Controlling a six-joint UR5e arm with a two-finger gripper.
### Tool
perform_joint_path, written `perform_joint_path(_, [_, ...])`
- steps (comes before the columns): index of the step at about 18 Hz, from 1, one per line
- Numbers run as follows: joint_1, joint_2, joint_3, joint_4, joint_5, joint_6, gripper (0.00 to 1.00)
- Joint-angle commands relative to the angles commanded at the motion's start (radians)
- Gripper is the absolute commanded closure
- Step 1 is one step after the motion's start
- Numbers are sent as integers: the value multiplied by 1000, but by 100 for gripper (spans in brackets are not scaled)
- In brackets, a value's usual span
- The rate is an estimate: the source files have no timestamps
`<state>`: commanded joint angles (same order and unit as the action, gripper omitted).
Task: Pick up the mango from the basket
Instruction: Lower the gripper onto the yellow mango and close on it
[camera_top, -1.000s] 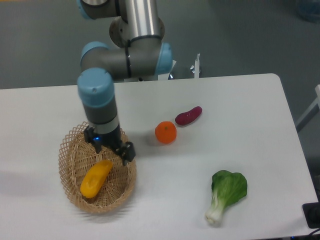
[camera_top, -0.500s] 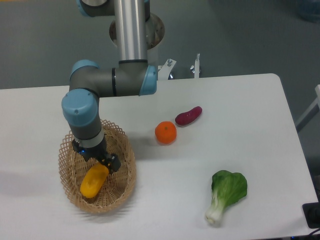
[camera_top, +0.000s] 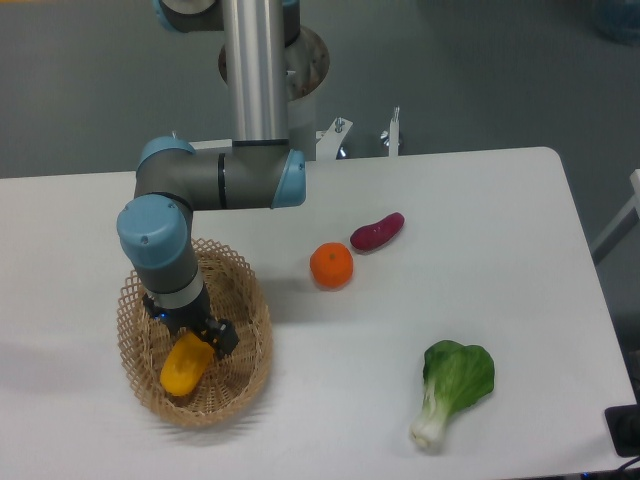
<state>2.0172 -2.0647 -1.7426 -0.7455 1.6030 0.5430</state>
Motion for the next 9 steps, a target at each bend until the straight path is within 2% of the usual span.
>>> perform_joint_path(1, [0,0,2,2,0,5,36])
perform_joint_path(4, [0,6,2,3,0,8,41])
perform_joint_path(9, [0,9,8,3,0,14,44])
